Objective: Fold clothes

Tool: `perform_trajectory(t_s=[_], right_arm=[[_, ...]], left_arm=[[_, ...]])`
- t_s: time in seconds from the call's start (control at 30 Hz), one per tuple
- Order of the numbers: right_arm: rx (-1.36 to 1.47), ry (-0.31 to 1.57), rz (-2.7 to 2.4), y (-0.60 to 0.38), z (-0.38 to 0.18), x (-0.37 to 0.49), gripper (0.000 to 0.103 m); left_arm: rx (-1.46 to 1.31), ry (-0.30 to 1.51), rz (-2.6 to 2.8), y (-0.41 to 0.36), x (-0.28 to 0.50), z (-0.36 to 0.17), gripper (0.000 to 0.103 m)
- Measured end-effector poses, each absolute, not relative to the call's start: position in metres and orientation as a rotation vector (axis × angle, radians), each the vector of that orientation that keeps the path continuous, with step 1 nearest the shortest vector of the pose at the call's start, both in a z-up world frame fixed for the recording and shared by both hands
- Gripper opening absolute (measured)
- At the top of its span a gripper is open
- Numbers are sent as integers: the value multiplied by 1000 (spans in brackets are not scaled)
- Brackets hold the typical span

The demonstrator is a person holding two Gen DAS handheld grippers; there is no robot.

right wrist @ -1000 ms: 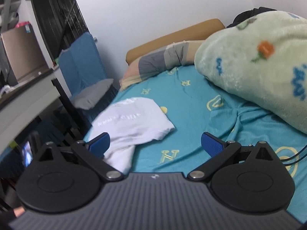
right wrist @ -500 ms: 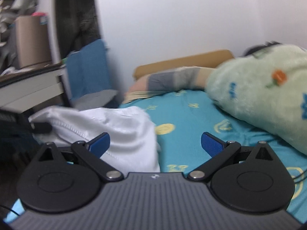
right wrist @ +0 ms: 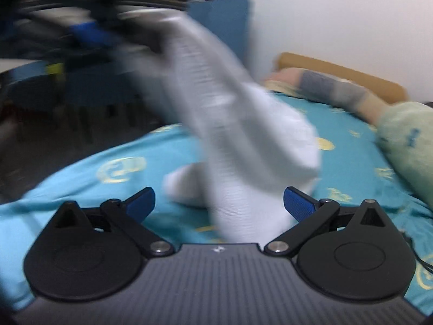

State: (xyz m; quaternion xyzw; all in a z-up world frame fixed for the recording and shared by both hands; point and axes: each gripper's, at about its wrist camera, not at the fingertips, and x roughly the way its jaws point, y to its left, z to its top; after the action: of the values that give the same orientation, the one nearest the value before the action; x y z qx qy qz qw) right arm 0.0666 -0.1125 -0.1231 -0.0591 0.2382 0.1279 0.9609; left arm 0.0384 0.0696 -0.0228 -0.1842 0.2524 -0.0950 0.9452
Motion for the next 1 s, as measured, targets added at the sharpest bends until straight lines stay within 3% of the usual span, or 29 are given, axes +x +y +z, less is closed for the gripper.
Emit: perform_trajectory(t_s=[0.27,0.5,0.73,1.0], right_arm=[[297,557,-91,-205,-134,104,103],[48,767,-54,-174,-155,112,103],[185,450,44,-178,-107,76,103],[-200,564,187,-118,-139,80,103]], left_arm=[[-442,606,-174,78,58,-55,14],[-417,520,-195,68,49,-41,14],[-428,498,-192,66,48,-36,14],[-452,505,-169,68,50,-39,14]])
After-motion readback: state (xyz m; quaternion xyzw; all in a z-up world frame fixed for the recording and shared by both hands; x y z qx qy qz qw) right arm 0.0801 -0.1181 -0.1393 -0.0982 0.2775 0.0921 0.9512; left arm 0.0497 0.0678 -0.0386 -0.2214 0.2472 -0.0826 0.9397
